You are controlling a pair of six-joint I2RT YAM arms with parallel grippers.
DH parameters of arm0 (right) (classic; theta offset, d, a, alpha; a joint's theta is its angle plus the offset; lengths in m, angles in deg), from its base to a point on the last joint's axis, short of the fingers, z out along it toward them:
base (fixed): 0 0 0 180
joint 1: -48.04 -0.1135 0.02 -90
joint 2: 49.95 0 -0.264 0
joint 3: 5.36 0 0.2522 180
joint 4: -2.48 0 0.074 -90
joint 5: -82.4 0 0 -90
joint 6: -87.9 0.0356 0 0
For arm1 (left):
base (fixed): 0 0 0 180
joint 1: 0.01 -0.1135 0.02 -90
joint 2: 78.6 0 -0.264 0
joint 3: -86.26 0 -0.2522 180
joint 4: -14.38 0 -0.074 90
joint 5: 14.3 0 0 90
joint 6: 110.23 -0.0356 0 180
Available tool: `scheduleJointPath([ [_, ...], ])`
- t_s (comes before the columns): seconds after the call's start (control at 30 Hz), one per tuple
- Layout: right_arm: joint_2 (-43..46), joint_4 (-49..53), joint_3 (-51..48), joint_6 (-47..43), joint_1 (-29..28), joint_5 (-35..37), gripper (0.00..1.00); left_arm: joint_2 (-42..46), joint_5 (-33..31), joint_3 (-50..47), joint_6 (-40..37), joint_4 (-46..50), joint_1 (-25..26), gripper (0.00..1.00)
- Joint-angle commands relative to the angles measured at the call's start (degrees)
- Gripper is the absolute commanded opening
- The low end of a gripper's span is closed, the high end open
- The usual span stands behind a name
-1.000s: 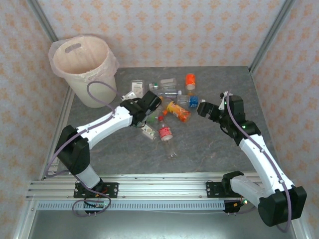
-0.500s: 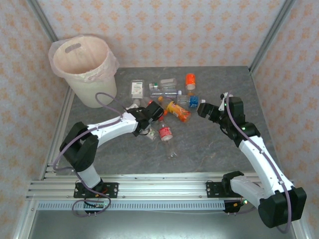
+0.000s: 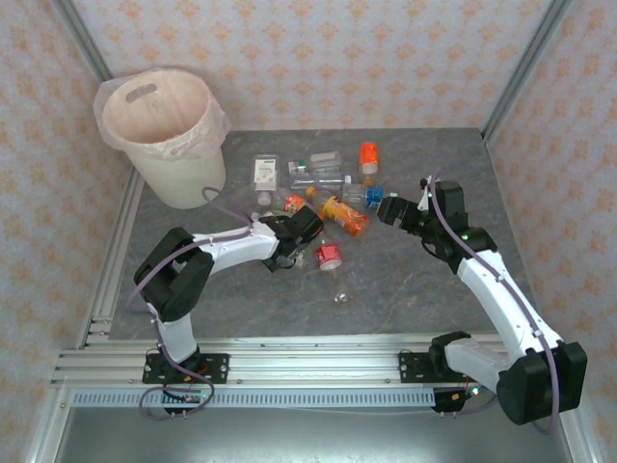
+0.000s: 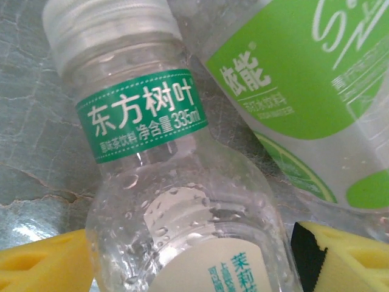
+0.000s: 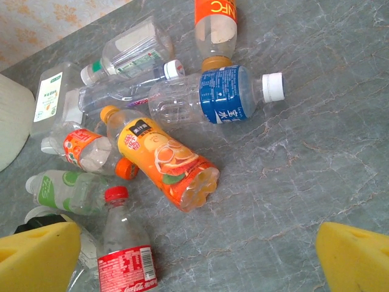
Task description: Put the plastic bottles in the bin
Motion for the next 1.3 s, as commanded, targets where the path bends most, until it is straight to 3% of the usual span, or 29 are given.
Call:
scheduleJointPath([
  [0.0,-0.4,1.1,2.2,0.0,-0.4,-0.5,0.99,-0.3,-1.1,-0.5,0.9,-0.2,0.3,0.83],
  [0.23,-1.5,1.2,2.4,0.3,-0.4,-1.7,0.99,-1.2,-1.1,-0.5,0.5,-0.6,0.3,0.77],
  [0.53,-3.6,1.3,2.3,2.2,-0.5,-1.5,0.99,1.3,-3.0,-1.1,-1.9,-2.5,0.8,0.54],
  [0.8,-6.5,2.6,4.1,3.0,-0.6,-3.6,0.99,4.9,-13.6,5.4,-4.1,7.2,4.2,0.53],
  [1.07,-8.7,3.1,3.6,4.8,-0.8,-5.9,0.99,11.1,-21.7,5.4,-5.4,6.8,4.6,0.53],
  [1.27,-14.2,5.4,3.9,9.1,-4.0,-8.4,0.99,14.5,-28.7,9.4,-11.8,5.3,4.2,0.55],
])
